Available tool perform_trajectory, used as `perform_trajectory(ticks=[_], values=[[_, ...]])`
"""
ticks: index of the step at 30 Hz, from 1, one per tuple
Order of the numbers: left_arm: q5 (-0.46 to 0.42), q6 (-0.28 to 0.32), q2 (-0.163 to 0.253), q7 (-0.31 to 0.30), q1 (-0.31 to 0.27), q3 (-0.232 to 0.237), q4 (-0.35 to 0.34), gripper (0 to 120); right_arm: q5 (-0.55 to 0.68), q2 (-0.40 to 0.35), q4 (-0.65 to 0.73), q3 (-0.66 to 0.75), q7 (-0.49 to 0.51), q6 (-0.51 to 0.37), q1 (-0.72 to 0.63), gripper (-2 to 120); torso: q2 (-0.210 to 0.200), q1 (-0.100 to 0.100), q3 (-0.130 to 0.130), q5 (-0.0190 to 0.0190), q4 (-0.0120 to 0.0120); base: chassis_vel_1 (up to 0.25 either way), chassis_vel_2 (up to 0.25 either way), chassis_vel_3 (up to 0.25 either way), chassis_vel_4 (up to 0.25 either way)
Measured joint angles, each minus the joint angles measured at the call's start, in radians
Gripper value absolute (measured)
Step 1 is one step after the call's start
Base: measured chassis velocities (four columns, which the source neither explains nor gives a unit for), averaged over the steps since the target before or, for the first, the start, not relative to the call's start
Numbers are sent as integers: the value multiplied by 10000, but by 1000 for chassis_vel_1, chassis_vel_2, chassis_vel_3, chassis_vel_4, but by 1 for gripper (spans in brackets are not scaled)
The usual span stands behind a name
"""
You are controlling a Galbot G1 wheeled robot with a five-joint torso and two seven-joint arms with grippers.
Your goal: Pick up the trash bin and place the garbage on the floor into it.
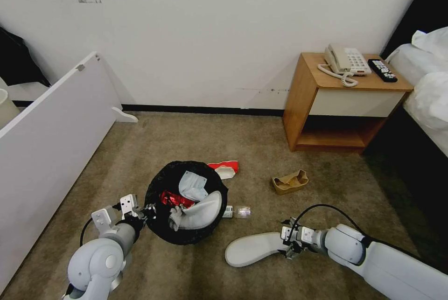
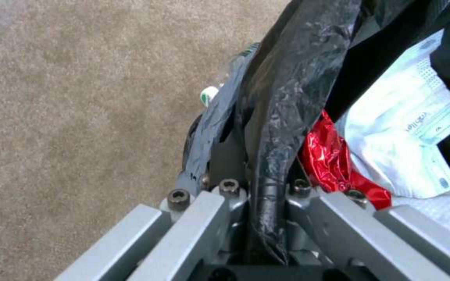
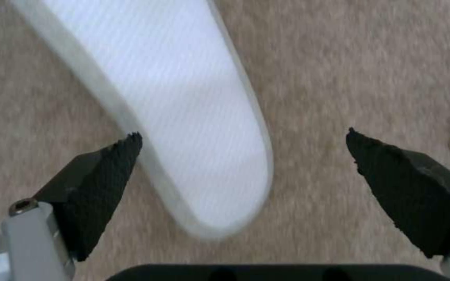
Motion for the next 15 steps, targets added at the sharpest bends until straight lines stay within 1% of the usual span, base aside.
perform_trajectory(ticks=[3, 4, 6, 7, 10, 15], values=[[1, -1, -13, 0, -15, 1, 32, 1, 0, 142, -117, -119, -2, 25, 131, 100, 0, 0, 0, 0, 0, 0, 0, 0, 0], [6, -2, -34, 0, -28, 2, 66, 1, 5, 328, -250, -275, -3, 62, 300, 100, 0, 0, 0, 1, 1, 0, 0, 0, 0], [7, -1, -36, 1, -29, 2, 69, 1, 6, 349, -265, -292, -2, 65, 318, 100, 0, -1, 0, 0, 1, 0, 0, 0, 0], [9, -4, -46, 0, -32, -1, 93, 1, 15, 557, -394, -476, -5, 86, 503, 100, 0, 0, 0, 0, 0, 0, 0, 0, 0], [11, -8, -52, 0, -33, -29, 113, 1, 37, 775, -533, -735, -5, 110, 750, 100, 0, 0, 0, 0, 2, 0, 0, 0, 0], [11, -14, -53, 1, -38, -60, 134, 1, 120, 976, -650, -1083, 15, 132, 1023, 100, 0, 0, 0, 0, 2, 0, 0, 0, 0]])
